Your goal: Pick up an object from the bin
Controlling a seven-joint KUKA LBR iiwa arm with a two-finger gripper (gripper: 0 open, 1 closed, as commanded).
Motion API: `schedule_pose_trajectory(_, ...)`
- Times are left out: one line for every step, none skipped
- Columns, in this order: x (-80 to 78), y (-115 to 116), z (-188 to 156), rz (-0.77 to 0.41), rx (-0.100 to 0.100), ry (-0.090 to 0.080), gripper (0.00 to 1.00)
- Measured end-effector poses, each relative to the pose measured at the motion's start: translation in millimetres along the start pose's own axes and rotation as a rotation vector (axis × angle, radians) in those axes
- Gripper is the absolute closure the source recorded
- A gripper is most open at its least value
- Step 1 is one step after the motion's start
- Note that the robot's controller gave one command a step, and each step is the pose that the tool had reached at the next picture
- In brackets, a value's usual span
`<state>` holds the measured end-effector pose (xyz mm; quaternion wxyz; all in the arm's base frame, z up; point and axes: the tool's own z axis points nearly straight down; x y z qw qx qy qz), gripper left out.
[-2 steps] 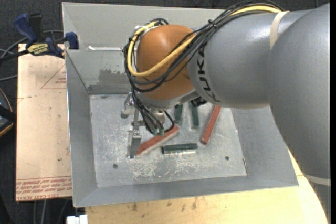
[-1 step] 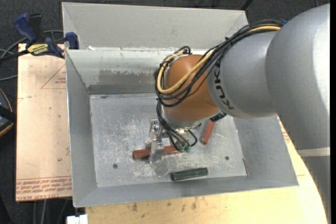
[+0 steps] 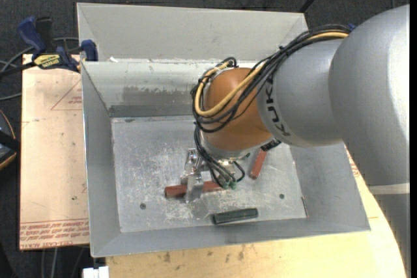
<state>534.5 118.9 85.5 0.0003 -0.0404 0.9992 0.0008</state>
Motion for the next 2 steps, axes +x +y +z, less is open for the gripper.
schedule_pose_trajectory(-4.3, -9.9, -37.6, 0.029, 0.0, 0.002, 1.0)
schedule_pose_trajectory(-4.4, -21.7, -177.2, -0.073, 0.0, -0.002, 1.0)
